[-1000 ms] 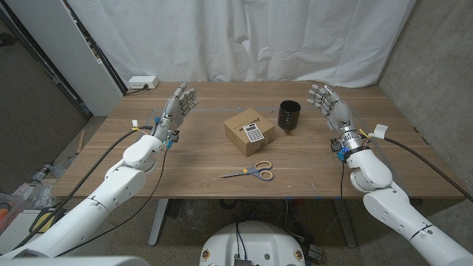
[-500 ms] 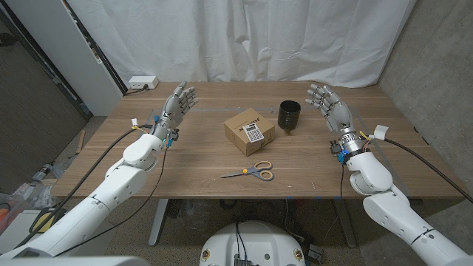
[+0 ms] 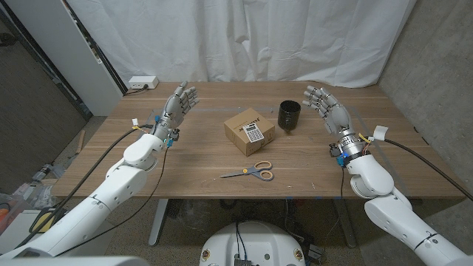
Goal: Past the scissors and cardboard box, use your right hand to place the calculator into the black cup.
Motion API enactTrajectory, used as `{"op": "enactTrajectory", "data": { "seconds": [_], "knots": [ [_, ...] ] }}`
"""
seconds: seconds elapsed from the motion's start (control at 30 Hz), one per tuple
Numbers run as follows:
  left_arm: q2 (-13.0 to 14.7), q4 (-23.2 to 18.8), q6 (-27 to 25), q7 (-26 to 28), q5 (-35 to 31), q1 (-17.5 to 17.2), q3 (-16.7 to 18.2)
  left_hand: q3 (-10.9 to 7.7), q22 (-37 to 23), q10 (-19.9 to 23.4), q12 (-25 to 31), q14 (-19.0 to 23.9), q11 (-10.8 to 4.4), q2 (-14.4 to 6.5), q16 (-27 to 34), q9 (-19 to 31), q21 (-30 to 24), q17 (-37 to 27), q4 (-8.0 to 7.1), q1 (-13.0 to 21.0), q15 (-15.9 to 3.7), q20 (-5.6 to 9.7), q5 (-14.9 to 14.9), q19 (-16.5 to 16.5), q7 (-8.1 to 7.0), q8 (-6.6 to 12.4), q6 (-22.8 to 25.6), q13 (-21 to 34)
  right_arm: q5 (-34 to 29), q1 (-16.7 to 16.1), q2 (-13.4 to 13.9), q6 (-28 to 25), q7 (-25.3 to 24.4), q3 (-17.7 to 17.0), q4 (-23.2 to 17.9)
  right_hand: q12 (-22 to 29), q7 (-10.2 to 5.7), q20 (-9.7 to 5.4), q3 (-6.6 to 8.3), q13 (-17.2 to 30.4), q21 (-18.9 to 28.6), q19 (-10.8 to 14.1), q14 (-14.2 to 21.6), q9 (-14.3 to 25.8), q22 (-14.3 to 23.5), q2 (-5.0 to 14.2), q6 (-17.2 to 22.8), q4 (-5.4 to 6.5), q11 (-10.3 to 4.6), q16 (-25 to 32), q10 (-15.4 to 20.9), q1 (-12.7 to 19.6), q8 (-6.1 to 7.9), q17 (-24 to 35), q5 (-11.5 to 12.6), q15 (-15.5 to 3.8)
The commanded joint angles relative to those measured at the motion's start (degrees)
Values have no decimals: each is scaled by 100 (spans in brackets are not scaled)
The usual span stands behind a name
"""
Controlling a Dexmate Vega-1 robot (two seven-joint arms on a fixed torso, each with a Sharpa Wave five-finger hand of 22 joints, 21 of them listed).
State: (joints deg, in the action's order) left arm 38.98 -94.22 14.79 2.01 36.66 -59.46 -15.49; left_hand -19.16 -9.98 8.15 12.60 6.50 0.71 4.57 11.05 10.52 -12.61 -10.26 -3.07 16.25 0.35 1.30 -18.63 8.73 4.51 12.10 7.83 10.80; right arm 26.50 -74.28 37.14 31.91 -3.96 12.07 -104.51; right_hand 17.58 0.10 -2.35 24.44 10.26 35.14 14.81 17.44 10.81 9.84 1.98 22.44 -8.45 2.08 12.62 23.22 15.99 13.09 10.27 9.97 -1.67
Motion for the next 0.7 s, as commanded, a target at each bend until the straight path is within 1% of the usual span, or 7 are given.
{"op": "enactTrajectory", "data": {
  "seconds": [0.03,0.23,0.37,0.5,0.6,0.63,0.7],
  "knots": [
    [-25,-17,36,-36,-33,35,-41,9,-24,68,-13,61,-5,11,29,28,6,-17,25,80,-11,0,-27,72,-29,25,38,8,-280,-208,60,-8,-99,-30,-242,-4,-11,-123,44,25,-43,52,90,23,17,4,106,-14,-17,-24,83,81,12,13,29,-32],
    [23,-81,-48,-61,-49,51,-73,13,-24,81,-15,91,4,4,34,28,13,-18,26,88,-12,-6,-25,74,-33,22,49,8,-477,-265,60,0,-198,-81,-335,-8,-26,-122,50,26,-56,77,107,24,18,6,139,-11,-35,-30,112,91,12,14,30,-33],
    [-1,-123,-28,17,-73,21,-62,16,-24,77,-22,115,-3,-1,38,28,16,-18,27,94,-11,-6,-23,79,-37,18,51,8,-635,-291,41,52,-254,-109,-341,-11,-39,-137,54,27,-62,115,153,25,19,-1,146,-15,-85,-26,141,106,3,14,33,-54],
    [-15,-164,-52,54,-96,28,-81,19,-24,86,-24,125,-6,-5,37,28,21,-19,27,98,-17,-14,-21,78,-49,16,60,8,-713,-313,25,86,-277,-127,-354,-13,-50,-142,58,27,-65,150,181,25,18,-13,135,-23,-101,-26,163,124,-10,11,35,-60],
    [-28,-167,-58,47,-99,49,-97,21,-24,98,-23,134,-28,-7,37,29,23,-19,27,101,-16,-16,-19,81,-45,16,66,9,-982,-353,-11,113,-400,-155,-371,-15,-54,-155,63,28,-64,196,223,24,19,-23,127,-32,-108,-21,187,144,-22,9,39,-79],
    [-29,-173,-59,50,-106,51,-101,22,-24,98,-23,134,-27,-8,37,29,24,-19,27,102,-17,-19,-19,80,-51,15,67,9,-1073,-379,-33,108,-462,-170,-390,-18,-56,-165,65,28,-70,212,260,24,19,-29,129,-34,-152,-14,199,153,-27,10,42,-102],
    [-21,-175,-54,46,-134,57,-112,24,-24,110,-22,138,-20,-10,35,29,24,-19,27,104,-16,-20,-18,86,-48,15,74,9,-1258,-415,-60,140,-546,-199,-390,-21,-68,-170,67,28,-71,235,276,24,19,-36,125,-37,-168,-14,209,162,-34,10,44,-117]
  ]
}}
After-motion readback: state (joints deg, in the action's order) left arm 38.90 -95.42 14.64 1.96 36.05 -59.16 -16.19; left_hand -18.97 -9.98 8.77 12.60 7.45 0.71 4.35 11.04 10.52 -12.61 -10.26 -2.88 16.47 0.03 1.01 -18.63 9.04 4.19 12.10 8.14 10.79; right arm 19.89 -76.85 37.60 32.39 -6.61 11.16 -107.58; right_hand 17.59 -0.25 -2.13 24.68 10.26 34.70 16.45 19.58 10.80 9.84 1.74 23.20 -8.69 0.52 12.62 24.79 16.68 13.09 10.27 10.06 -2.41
